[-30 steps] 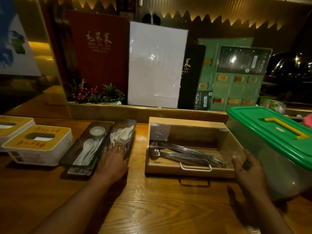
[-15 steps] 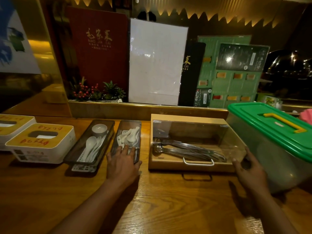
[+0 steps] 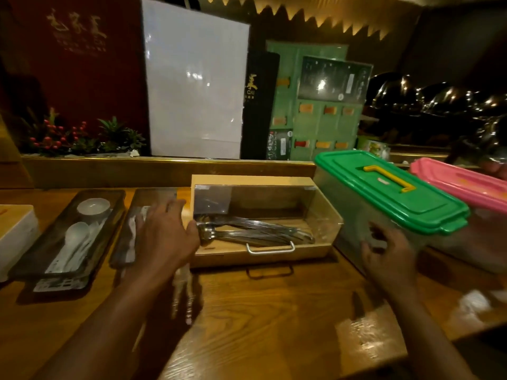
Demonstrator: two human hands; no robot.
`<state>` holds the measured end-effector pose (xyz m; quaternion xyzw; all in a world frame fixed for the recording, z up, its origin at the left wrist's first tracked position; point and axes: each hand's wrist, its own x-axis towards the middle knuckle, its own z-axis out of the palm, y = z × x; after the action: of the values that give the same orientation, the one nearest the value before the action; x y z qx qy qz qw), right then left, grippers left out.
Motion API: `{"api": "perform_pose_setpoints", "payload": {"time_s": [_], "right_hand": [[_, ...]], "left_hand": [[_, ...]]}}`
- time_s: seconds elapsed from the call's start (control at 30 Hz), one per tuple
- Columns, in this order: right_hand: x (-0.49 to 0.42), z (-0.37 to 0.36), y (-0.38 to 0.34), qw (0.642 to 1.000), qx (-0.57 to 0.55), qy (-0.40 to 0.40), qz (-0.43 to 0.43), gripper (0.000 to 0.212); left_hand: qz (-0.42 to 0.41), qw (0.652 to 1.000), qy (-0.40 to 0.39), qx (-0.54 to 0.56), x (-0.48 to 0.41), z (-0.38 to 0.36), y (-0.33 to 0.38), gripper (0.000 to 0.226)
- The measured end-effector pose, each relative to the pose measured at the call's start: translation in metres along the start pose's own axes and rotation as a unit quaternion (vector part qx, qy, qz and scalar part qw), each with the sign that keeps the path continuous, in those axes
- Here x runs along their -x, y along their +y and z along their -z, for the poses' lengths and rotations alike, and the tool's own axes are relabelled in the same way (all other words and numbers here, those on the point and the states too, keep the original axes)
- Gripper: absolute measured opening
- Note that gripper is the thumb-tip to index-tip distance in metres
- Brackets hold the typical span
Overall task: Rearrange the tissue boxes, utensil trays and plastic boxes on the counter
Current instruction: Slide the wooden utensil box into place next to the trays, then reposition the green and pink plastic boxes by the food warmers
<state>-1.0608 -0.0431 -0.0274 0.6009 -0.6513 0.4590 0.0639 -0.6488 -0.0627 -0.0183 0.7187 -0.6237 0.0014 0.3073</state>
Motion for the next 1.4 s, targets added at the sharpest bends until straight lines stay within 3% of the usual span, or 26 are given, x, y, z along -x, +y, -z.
{"api": "perform_pose_setpoints", "payload": {"time_s": [0.07,0.17,0.4,0.53,0.73,0.8,0.9,1.1,1.2,1.4], "right_hand": [[-0.008,0.023,0.001,0.996,-0.001,0.064,0.064,0.026],[-0.022,0.057,0.010,0.987,0.000,0.111,0.113,0.024],[-0.053,0.107,0.091,0.984,-0.038,0.159,0.067,0.030],[-0.085,0.127,0.157,0.995,-0.072,0.074,0.015,0.042],[-0.129,0.127,0.222,0.975,-0.176,-0.132,-0.036,0.084],[-0.139,0.118,0.235,0.961,-0.201,-0.191,-0.015,0.085],[-0.143,0.114,0.234,0.931,-0.267,-0.247,0.006,0.070],[-0.130,0.098,0.223,0.942,-0.298,-0.156,-0.005,0.072],[-0.122,0.085,0.218,0.951,-0.286,-0.117,-0.025,0.081],[-0.128,0.082,0.222,0.957,-0.257,-0.126,-0.050,0.090]], "left_hand": [[-0.029,0.999,0.022,0.025,-0.004,0.000,0.025,0.049],[-0.082,0.995,0.024,0.046,0.000,-0.004,0.072,0.052],[-0.090,0.965,-0.098,0.227,0.025,-0.041,0.201,0.056],[-0.061,0.933,-0.149,0.323,0.044,-0.078,0.285,0.067],[0.020,0.841,-0.205,0.501,0.053,-0.124,0.370,0.098],[0.031,0.840,-0.188,0.509,0.052,-0.133,0.384,0.094],[0.040,0.849,-0.173,0.497,0.048,-0.140,0.388,0.097],[0.074,0.829,-0.195,0.519,0.022,-0.142,0.371,0.108],[0.075,0.821,-0.208,0.527,0.008,-0.147,0.361,0.098],[0.080,0.811,-0.227,0.534,-0.001,-0.154,0.360,0.100]]}}
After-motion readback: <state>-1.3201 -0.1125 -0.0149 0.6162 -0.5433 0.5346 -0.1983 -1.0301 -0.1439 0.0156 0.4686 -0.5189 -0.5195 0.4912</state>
